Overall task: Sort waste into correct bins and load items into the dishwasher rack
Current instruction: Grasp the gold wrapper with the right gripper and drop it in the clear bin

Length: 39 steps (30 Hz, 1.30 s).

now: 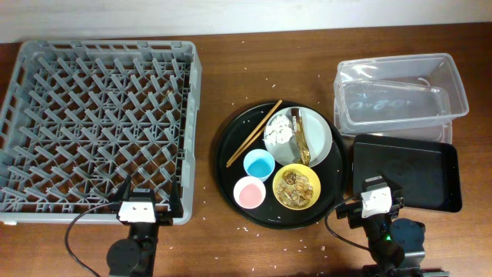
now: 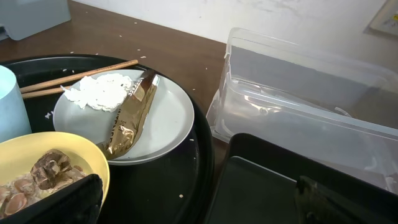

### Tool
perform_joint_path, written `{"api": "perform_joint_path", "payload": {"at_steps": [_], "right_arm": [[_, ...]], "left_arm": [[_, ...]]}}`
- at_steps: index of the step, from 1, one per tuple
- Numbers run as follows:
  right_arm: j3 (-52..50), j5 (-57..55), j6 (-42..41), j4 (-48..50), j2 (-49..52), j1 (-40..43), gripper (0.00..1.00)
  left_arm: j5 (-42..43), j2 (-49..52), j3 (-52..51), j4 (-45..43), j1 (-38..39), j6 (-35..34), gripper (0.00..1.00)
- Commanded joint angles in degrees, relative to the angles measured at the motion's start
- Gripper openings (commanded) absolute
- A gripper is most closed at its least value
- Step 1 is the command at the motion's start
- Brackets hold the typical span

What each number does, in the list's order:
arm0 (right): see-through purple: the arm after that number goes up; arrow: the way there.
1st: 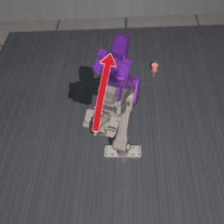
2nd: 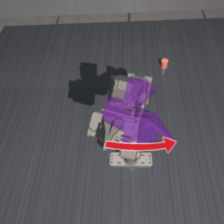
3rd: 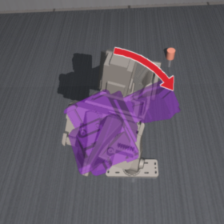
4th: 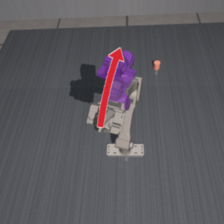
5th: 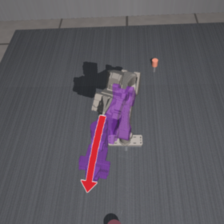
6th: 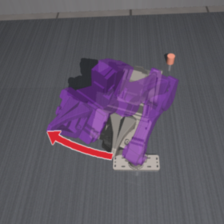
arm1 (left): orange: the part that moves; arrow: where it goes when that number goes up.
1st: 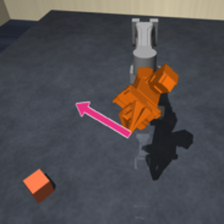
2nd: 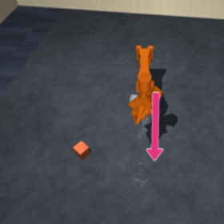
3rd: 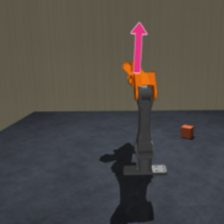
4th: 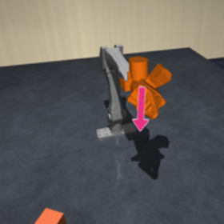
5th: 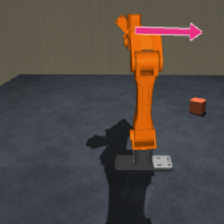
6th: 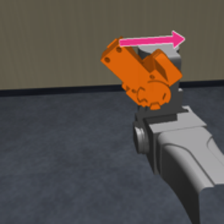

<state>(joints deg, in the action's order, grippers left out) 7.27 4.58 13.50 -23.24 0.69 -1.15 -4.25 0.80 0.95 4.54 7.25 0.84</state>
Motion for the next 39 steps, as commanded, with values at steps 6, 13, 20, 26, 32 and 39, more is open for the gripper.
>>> {"api": "perform_joint_path", "payload": {"at_steps": [6, 13, 20, 26, 32, 39], "right_arm": [[-0.4, -0.1, -0.4, 0.1, -0.4, 0.4, 0.98], [-0.4, -0.1, -0.4, 0.1, -0.4, 0.4, 0.98], [-0.4, -0.1, -0.4, 0.1, -0.4, 0.4, 0.98], [-0.4, -0.1, -0.4, 0.1, -0.4, 0.4, 0.98], [-0.4, -0.1, -0.4, 0.2, -0.4, 0.4, 0.98], [-0.4, 6.0, -0.4, 2.0, -0.4, 0.4, 0.98]], "left_arm": [[0.9, -0.4, -0.4, 0.0, -0.3, -0.1, 0.99], [0.9, -0.4, -0.4, 0.0, -0.3, -0.1, 0.99], [0.9, -0.4, -0.4, 0.0, -0.3, -0.1, 0.99], [0.9, -0.4, -0.4, 0.0, -0.3, -0.1, 0.99], [0.9, -0.4, -0.4, -0.3, -0.3, -0.1, 0.99], [3.6, -0.4, -0.4, -2.7, -0.3, -0.1, 0.99]]}}
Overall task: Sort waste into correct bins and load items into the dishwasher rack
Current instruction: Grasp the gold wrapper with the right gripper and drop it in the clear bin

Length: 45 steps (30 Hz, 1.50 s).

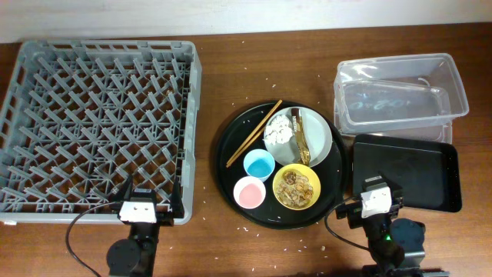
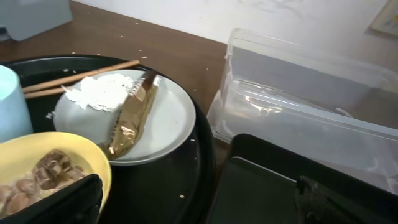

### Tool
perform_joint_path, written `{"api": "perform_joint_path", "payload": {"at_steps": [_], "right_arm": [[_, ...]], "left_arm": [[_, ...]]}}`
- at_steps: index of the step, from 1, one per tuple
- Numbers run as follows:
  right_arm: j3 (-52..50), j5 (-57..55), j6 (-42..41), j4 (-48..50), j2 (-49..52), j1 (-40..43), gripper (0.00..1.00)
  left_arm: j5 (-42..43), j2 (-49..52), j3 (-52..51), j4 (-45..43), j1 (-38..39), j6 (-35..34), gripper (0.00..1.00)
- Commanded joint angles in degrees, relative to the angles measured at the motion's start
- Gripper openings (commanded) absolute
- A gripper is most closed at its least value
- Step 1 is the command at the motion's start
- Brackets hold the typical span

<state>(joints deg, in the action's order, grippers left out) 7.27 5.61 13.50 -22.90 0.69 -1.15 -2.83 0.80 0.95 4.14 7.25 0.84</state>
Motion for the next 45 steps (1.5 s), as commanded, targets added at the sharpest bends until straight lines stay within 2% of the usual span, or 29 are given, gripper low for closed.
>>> {"api": "perform_joint_path", "payload": {"at_steps": [1, 4, 8, 10, 14, 16, 17, 20, 21, 23, 25, 26, 27, 31, 32, 36, 37, 39, 40, 45], "right_arm": [[-0.4, 10.0, -0.4, 4.5, -0.4, 0.4, 0.99], [3.5, 13.3, -0.5, 7.9, -0.3, 0.4, 0.99], [15.5, 13.3, -8.6, 7.0, 7.2, 0.4, 0.99], [25.4, 13.3, -13.8, 2.8, 17.7, 0.4, 0.98], [44.2, 14.0, -14.3, -10.4, 37.9, 0.4, 0.98], [58.8, 14.9, -14.3, -20.0, 50.8, 0.4, 0.98], [64.4, 17.7, -14.3, -21.2, 55.6, 0.4, 0.99], [69.3, 33.0, -17.1, -21.9, 63.5, 0.3, 0.99], [69.3, 36.5, -20.5, -21.3, 66.7, -0.2, 0.99], [69.3, 30.4, -23.1, -25.8, 72.8, -4.1, 0.99], [69.2, 16.9, -25.6, -31.0, 79.3, -9.0, 0.97], [69.2, 9.2, -26.5, -32.9, 83.9, -12.0, 0.9], [69.2, 5.6, -26.5, -33.3, 87.5, -13.9, 0.79], [69.2, -2.0, -30.3, -30.8, 101.3, -15.8, 0.77], [69.2, -1.8, -30.3, -28.7, 105.5, -15.4, 0.68], [69.2, -2.0, -30.4, -25.7, 113.6, -13.4, 0.49], [69.2, -2.0, -30.6, -25.2, 114.6, -12.5, 0.3], [69.9, -1.8, -30.3, -26.5, 113.6, -10.9, 0.08], [70.8, -1.8, -30.1, -28.2, 112.6, -10.0, 0.04], [80.8, 1.8, -28.6, -39.8, 100.3, -4.5, 0.04]], "left_arm": [[4.1, -0.4, -0.4, -5.6, -0.3, -0.1, 0.99], [5.5, 0.2, 2.6, -7.7, -0.3, -0.2, 0.99], [5.5, 10.2, 19.2, 3.1, -0.3, -0.2, 0.99], [5.6, 21.7, 33.8, 13.3, -0.3, -0.1, 0.99], [12.1, 42.7, 58.9, 30.8, -0.3, -0.1, 0.99], [15.8, 54.2, 72.5, 40.9, -0.3, -0.2, 0.99], [15.7, 58.7, 77.6, 45.2, -0.3, -0.1, 0.99], [15.8, 65.2, 82.3, 48.6, -0.3, -0.2, 0.99], [15.8, 66.3, 82.3, 48.7, -0.3, -0.2, 0.99], [16.9, 67.4, 82.3, 49.0, -0.3, -0.2, 0.99], [17.0, 67.8, 82.3, 49.1, -0.3, -0.2, 0.99], [17.0, 67.9, 82.3, 49.2, -0.3, -0.2, 0.99], [17.0, 67.9, 82.3, 49.1, -0.3, -0.2, 0.99], [17.0, 67.9, 82.3, 49.2, -0.3, -0.1, 0.99], [17.0, 67.9, 82.3, 49.1, -0.3, -0.2, 0.99], [17.0, 67.9, 82.3, 49.2, -0.3, -0.2, 0.99], [17.0, 67.9, 82.3, 49.2, -0.3, -0.2, 0.99], [17.0, 67.9, 82.3, 49.1, -0.3, -0.2, 0.99], [17.0, 67.9, 82.3, 49.1, -0.3, -0.2, 0.99], [17.0, 67.9, 82.3, 49.1, -0.3, -0.2, 0.99]]}}
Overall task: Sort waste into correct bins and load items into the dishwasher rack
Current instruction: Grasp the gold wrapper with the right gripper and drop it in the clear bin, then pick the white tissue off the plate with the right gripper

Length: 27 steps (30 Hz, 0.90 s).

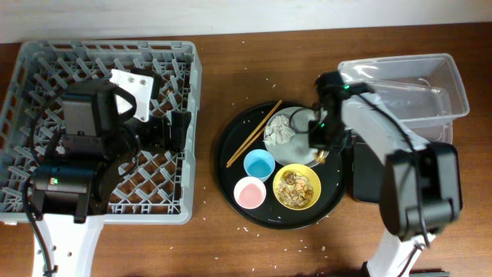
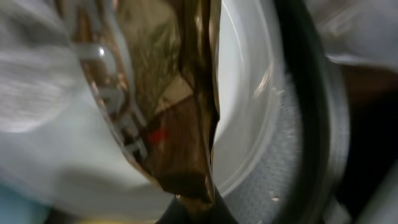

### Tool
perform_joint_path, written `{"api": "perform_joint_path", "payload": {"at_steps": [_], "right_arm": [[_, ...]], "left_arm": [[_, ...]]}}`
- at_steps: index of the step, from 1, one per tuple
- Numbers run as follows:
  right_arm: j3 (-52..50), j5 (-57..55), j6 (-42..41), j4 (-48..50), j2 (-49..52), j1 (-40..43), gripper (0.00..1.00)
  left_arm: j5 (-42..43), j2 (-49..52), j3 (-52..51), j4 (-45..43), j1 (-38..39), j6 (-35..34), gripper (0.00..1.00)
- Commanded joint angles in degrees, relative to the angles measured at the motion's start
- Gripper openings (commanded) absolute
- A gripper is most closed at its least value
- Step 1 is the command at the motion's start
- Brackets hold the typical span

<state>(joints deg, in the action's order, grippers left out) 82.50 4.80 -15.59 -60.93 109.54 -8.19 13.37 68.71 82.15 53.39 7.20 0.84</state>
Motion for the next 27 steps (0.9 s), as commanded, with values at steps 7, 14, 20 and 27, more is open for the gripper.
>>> {"api": "perform_joint_path", "payload": {"at_steps": [7, 14, 20, 27], "right_arm": [[6.5, -4.2, -20.3, 3.9, -11.3, 15.0, 0.04], [9.0, 15.9, -3.1, 12.4, -8.5, 19.8, 0.59], [8.0, 13.4, -1.0, -2.1, -12.7, 0.7, 0.71], [-2.1, -9.4, -14.0, 16.3, -2.5, -14.1, 0.85]], "left_arm": [[0.8, 0.0, 1.1, -0.1, -0.2, -0.2, 0.99], [0.8, 0.0, 1.1, -0.1, -0.2, -0.1, 0.99], [0.8, 0.0, 1.1, -0.1, -0.2, -0.2, 0.99], [0.8, 0.0, 1.1, -0.1, -0.2, -0.2, 0.99]]}}
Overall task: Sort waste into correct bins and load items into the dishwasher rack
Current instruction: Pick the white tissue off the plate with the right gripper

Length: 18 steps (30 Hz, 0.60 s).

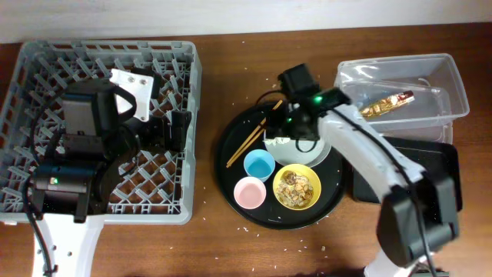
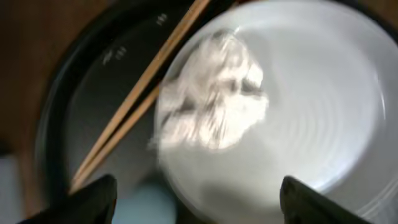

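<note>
My right gripper (image 1: pixel 294 125) hangs open over the white plate (image 1: pixel 319 146), its dark fingertips (image 2: pixel 93 196) spread either side of a crumpled white tissue (image 2: pixel 211 106) lying on the plate (image 2: pixel 323 112). Two chopsticks (image 1: pixel 254 135) lean on the round black tray (image 1: pixel 231 169) beside the plate. A gold wrapper (image 1: pixel 387 103) lies in the clear plastic bin (image 1: pixel 453 85). A blue cup (image 1: pixel 259 164), a pink cup (image 1: pixel 249 192) and a yellow bowl of scraps (image 1: pixel 297 187) stand on the tray. My left gripper (image 1: pixel 178 129) hovers over the grey dishwasher rack (image 1: pixel 46 85).
A black rectangular tray (image 1: pixel 430 185) lies under the clear bin's near side, partly behind my right arm. Crumbs speckle the brown table (image 1: pixel 231 69). The left arm covers the rack's middle.
The gold wrapper has gone from the white plate to the clear bin. My right gripper, then low at the wrapper, is now open over the tissue. The left arm has not moved.
At the first two moments both arms rested at the table's front edge, wrapper and tissue on the plate. Then the left arm was over the rack and the right gripper at the wrapper. Now the wrapper lies in the clear bin.
</note>
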### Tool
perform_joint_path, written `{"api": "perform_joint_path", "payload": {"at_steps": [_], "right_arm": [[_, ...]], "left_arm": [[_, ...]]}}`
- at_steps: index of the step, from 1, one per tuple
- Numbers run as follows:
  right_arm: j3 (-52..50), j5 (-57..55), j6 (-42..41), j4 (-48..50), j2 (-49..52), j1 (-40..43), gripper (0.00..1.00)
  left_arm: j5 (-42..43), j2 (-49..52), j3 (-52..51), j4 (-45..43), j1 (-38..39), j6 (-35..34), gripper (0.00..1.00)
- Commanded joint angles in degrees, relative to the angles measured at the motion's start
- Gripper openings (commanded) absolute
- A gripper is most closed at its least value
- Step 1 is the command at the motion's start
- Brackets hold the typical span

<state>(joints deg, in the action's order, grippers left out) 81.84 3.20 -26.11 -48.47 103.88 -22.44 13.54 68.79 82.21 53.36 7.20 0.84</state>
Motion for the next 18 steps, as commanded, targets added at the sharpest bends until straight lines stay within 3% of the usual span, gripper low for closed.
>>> {"api": "perform_joint_path", "payload": {"at_steps": [1, 3, 7, 9, 11, 14, 18], "right_arm": [[-1.4, -7.8, -3.1, 7.1, 6.2, 0.1, 0.85], [-1.4, -7.6, -3.1, 8.3, 9.1, -0.1, 0.84], [-1.4, -4.2, -2.5, 8.4, 12.9, 0.1, 0.56], [-1.1, -1.7, -0.3, 7.7, 12.3, 0.6, 0.24], [0.2, 0.2, -0.3, 5.2, 10.6, 2.4, 0.04], [5.9, 2.6, -0.2, -2.4, 2.1, 8.9, 0.04], [7.0, 2.5, -3.8, -2.8, -7.7, 19.6, 0.04]], "left_arm": [[0.7, -0.1, 1.0, -0.1, -0.2, -0.2, 0.99], [0.7, -0.1, 1.0, -0.1, -0.2, -0.2, 0.99], [0.7, -0.1, 1.0, -0.1, -0.2, -0.2, 0.99], [0.6, -0.1, 1.0, -0.1, -0.2, -0.1, 0.99], [0.6, -0.1, 1.0, -0.1, -0.2, -0.1, 0.99], [0.7, -0.1, 1.0, -0.1, -0.2, -0.2, 0.99], [0.7, -0.1, 1.0, -0.1, -0.2, -0.2, 0.99]]}}
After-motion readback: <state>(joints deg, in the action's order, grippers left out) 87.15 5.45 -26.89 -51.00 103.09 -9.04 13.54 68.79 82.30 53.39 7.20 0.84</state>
